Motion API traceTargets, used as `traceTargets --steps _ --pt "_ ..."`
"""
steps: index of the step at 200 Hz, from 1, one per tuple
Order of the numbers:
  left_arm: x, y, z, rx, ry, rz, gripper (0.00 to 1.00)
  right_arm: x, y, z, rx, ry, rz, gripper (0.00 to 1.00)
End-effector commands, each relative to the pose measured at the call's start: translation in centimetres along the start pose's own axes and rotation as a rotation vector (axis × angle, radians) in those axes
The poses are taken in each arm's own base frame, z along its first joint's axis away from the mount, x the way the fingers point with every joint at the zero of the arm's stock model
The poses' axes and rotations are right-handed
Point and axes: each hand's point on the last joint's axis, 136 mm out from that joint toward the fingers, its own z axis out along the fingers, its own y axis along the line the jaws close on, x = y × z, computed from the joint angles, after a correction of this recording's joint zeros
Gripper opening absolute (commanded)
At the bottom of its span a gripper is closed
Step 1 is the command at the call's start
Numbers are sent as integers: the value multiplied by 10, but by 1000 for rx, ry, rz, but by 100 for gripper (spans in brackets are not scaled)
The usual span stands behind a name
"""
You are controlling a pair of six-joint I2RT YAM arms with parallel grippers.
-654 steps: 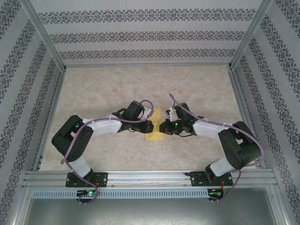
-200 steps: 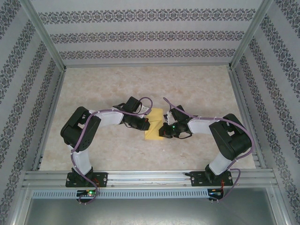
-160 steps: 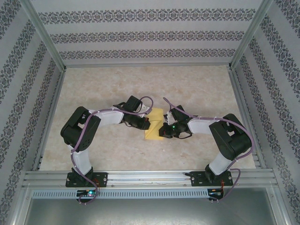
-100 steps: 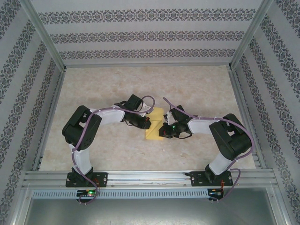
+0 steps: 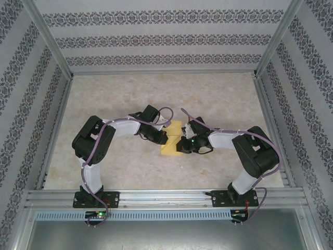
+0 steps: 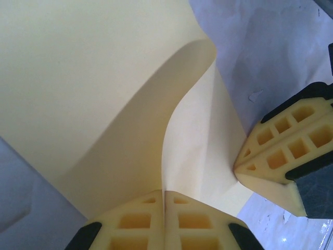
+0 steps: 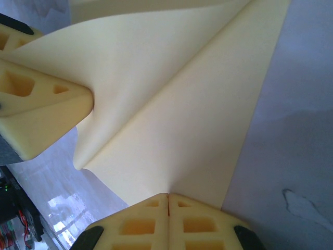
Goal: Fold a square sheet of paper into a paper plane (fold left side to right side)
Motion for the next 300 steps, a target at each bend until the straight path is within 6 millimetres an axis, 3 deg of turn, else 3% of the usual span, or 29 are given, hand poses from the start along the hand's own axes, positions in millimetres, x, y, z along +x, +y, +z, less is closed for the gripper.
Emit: traceTargets --steps 1,69,300 --pt "0 4 -1 0 14 6 1 19 -29 6 118 58 43 0" --pt "-4 -2 -10 1 9 25 1 20 -31 6 129 60 44 0" --pt "-7 4 -5 -19 20 29 1 21 -33 7 134 67 45 0"
